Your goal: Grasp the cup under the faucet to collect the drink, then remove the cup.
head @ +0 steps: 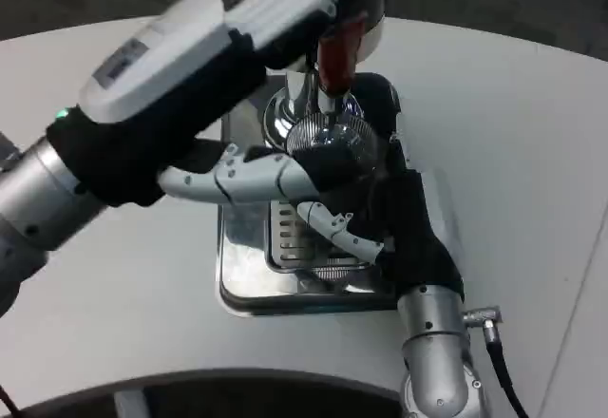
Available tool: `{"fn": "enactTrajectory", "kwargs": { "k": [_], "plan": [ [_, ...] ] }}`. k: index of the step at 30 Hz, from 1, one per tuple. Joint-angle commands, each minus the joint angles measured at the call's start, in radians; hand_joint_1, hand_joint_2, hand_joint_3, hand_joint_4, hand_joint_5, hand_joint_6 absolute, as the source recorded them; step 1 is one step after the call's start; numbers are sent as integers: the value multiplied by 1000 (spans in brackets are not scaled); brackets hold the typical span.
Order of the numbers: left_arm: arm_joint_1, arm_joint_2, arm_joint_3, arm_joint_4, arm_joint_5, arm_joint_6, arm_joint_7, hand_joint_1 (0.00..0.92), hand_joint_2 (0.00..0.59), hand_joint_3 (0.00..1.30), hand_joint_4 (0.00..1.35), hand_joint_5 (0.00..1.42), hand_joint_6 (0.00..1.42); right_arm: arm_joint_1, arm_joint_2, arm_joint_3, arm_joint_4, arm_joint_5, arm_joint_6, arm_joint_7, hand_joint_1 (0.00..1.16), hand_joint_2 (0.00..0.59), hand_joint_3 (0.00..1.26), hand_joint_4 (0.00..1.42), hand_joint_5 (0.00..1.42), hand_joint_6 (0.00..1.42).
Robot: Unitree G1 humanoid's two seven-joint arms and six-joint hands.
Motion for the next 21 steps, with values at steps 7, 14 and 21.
{"fn": "enactTrajectory", "kwargs": {
  "k": [7, 14, 21],
  "plan": [
    [144, -15, 117, -80, -116, 26, 49, 0, 197, 0, 0, 23, 0, -25, 26, 6, 104, 29, -41, -17, 880, 180, 9, 146, 152, 268],
    [218, -11, 156, -123, -128, 63, 46, 0, 199, 0, 0, 30, 0, -47, 34, 8, 165, 46, -85, -20, 965, 187, 178, 375, 388, 570],
    [277, -11, 169, -146, -130, 89, 41, 0, 200, 0, 0, 32, 0, -58, 39, -7, 187, 45, -141, -114, 1074, 201, 462, 627, 735, 1009]
  ]
}}
